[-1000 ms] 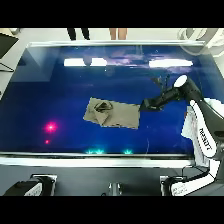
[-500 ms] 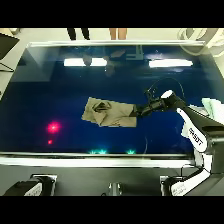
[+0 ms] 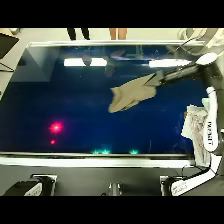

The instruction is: Fold the shirts.

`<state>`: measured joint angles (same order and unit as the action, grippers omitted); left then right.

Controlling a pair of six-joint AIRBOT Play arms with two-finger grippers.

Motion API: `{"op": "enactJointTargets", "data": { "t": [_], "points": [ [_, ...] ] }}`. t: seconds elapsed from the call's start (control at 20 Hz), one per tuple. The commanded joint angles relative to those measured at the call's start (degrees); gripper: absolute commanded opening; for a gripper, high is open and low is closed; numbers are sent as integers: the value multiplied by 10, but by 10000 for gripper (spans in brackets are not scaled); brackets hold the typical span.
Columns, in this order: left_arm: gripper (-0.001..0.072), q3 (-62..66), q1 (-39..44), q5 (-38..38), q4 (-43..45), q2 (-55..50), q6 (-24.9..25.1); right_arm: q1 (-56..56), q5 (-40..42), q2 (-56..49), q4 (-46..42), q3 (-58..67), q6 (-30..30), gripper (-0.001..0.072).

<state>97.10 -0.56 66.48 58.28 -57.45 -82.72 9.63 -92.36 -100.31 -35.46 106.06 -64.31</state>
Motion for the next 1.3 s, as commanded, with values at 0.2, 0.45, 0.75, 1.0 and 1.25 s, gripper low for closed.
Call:
{"op": "enactJointTargets", "data": {
  "t": [0.2, 0.45, 0.75, 1.0, 1.25],
  "points": [
    [22, 0, 1, 0, -7, 2, 3, 201, -113, 2, -79, 104, -35, 19],
    [22, 0, 1, 1, -35, 4, 3, 316, -28, 6, -71, 104, -29, 18],
    [22, 0, 1, -1, -39, 4, 5, 407, -66, 57, -80, 105, -66, 18],
    [22, 0, 1, -5, -39, 4, 35, 465, -134, 122, -145, 105, -84, 18],
    [22, 0, 1, -11, -39, 4, 61, 530, -135, 164, -222, 103, -128, 18]
  ]
}}
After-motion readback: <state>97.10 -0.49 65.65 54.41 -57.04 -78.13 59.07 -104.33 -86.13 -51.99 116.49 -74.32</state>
